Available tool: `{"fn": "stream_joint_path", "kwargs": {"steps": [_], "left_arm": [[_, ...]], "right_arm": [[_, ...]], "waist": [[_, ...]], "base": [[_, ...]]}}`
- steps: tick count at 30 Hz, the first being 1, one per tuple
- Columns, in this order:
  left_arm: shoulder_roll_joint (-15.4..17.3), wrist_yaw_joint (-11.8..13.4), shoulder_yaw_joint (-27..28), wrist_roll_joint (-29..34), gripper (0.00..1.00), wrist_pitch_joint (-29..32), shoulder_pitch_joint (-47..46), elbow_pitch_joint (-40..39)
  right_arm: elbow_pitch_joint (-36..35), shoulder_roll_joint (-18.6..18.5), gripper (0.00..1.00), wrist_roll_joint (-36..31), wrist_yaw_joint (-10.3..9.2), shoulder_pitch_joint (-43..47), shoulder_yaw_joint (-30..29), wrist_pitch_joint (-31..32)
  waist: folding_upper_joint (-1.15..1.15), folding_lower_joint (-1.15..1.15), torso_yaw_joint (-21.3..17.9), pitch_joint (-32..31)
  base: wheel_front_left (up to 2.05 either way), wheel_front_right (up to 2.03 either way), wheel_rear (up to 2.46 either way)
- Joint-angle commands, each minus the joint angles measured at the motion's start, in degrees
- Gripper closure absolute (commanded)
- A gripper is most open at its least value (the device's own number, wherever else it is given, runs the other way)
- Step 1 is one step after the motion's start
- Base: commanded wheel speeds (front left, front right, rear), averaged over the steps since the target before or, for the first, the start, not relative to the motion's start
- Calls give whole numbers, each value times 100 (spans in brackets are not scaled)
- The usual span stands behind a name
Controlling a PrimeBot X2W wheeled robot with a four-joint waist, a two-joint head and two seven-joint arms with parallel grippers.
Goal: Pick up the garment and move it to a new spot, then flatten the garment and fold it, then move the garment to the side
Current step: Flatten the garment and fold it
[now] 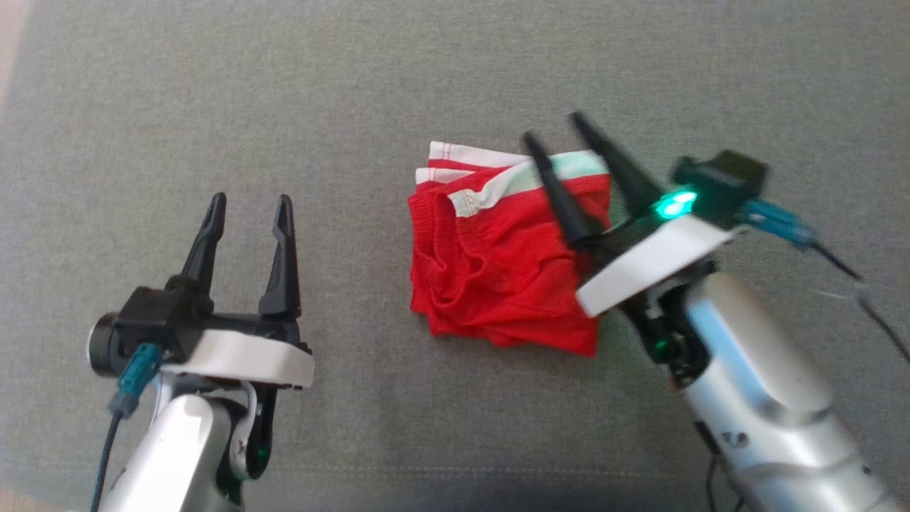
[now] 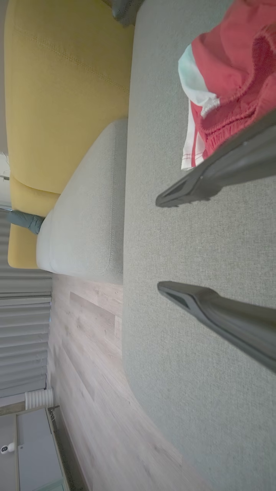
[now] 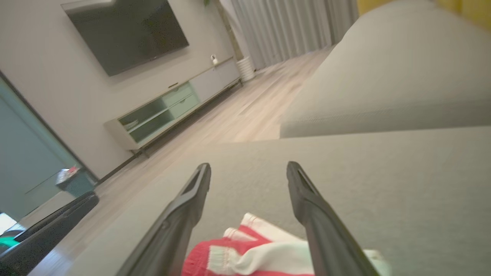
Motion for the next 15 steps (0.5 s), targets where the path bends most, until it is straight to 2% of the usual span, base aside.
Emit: {"fn": "stream_joint_path", "kwargs": {"steps": [1,9,15], "left_arm": [[114,6,230,62,0,-69,-105,-144],[232,99,357,40,0,-66,46,-162],[303,161,414,0,0,-44,214,-191]], "right_arm": [[-249,40,0,-126,-4,159,-75,-144],[-890,-273,0,-1077,-4,1175,-1549,-473],[-1566,-162,0,-1612,-4,2011,-2372,-312]], "waist": [[0,0,-38,-24],[0,0,-286,-201],[0,0,-477,-425]], "base": [[0,0,0],[0,0,0],[0,0,0]]}}
